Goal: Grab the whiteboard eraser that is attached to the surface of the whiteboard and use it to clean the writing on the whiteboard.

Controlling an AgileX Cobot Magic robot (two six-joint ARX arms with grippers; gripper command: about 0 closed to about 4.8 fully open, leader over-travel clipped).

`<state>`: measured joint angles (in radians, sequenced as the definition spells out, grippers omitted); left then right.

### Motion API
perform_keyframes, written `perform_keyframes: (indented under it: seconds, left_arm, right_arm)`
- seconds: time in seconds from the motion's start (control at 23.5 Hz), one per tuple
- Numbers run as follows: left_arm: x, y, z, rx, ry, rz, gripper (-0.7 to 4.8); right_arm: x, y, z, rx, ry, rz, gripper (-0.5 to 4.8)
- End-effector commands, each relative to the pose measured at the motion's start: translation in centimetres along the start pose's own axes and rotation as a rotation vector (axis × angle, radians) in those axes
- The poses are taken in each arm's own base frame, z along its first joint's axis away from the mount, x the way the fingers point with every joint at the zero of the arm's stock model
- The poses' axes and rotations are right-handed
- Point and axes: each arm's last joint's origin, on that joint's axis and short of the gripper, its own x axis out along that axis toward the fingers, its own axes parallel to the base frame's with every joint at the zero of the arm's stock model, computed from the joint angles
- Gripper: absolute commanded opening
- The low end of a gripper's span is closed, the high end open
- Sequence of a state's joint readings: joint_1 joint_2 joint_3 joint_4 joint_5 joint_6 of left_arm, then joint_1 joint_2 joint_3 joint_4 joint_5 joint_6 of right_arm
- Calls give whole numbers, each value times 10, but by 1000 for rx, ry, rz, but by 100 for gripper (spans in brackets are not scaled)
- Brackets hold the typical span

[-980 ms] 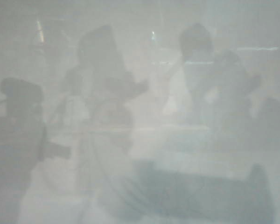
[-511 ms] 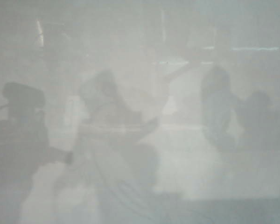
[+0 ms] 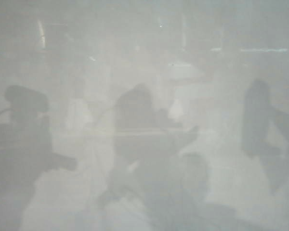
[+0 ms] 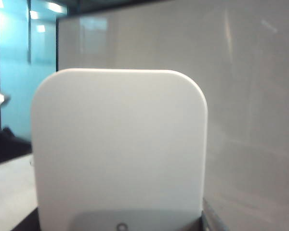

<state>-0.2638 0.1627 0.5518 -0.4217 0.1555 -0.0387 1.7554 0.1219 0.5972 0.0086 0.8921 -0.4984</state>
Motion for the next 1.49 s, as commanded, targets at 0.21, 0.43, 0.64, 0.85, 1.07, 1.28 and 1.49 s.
perform_keyframes:
  seconds: [0.21,0.43,0.64,0.85,1.07,1.28,1.49]
  left_arm:
    - [-1,0,2,3,-14,-4,-5]
    - [-1,0,2,3,-14,-4,-5]
    - [-1,0,2,3,-13,-4,-5]
    - [-1,0,2,4,-16,-4,-5]
    - [-1,0,2,4,-16,-4,-5]
    - [-1,0,2,4,-15,-4,-5]
    - [-1,0,2,4,-15,-4,-5]
  right_arm:
    - [-9,-10,-5,-46,5,20,88]
    - [-9,-9,-7,-81,18,11,88]
    - [-10,-11,-10,-183,37,-104,88]
    - [-11,-11,-15,-193,52,-178,89]
    - [-11,-8,-29,-187,174,-137,89]
    - [-6,-5,-61,-195,316,-131,89]
    - [6,-4,-84,-196,264,-206,89]
